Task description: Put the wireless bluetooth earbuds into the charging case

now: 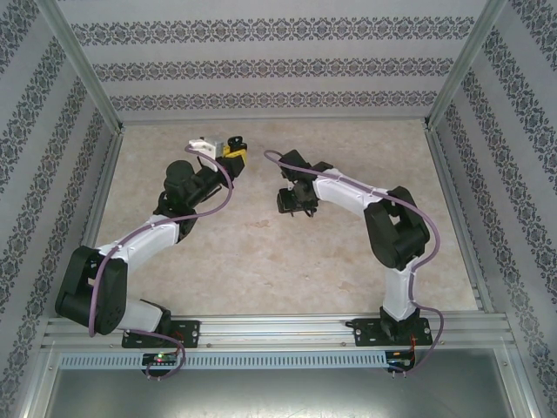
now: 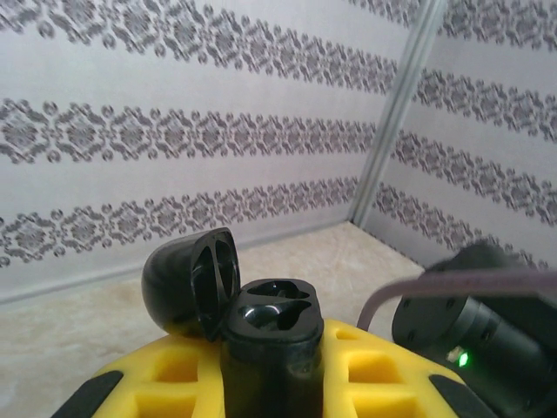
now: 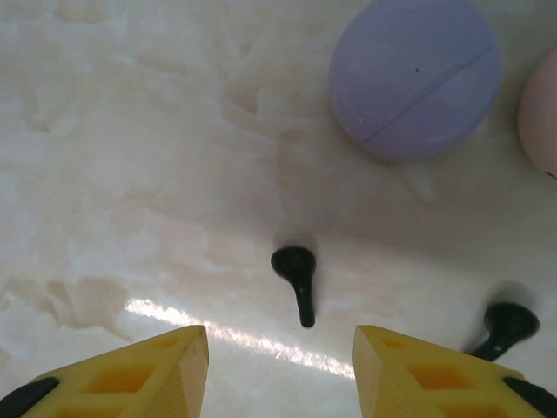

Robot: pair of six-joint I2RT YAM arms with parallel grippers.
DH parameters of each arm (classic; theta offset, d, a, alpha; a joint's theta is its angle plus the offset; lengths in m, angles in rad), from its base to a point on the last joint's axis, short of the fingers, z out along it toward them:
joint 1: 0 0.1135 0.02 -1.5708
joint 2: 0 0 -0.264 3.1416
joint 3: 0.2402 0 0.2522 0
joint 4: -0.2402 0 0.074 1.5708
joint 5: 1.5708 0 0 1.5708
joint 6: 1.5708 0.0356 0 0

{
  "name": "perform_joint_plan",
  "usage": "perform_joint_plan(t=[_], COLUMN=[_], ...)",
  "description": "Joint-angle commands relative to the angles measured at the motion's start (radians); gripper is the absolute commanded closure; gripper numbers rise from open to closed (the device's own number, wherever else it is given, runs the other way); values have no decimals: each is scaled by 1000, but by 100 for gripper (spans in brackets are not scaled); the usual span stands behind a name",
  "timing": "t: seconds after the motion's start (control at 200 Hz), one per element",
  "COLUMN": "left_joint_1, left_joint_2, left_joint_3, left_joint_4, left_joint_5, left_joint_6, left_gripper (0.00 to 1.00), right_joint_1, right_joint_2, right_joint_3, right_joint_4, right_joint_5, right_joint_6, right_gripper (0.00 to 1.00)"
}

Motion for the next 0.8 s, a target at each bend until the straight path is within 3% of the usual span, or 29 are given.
perform_joint_plan(t=[0.0, 0.794], left_joint_1=[-7, -8], left_joint_2=[-48, -105], left_joint_3=[-7, -36], left_joint_4=[147, 182], left_joint_5=[-66, -67], left_joint_6=[-70, -77], left_gripper=[100, 100], right_joint_1=[15, 26], right_joint_2=[49, 199], right_joint_3=[56, 171], right_joint_4=[-62, -100], right_joint_5=[67, 87], right_joint_6=[-5, -20], right_gripper=[53, 64])
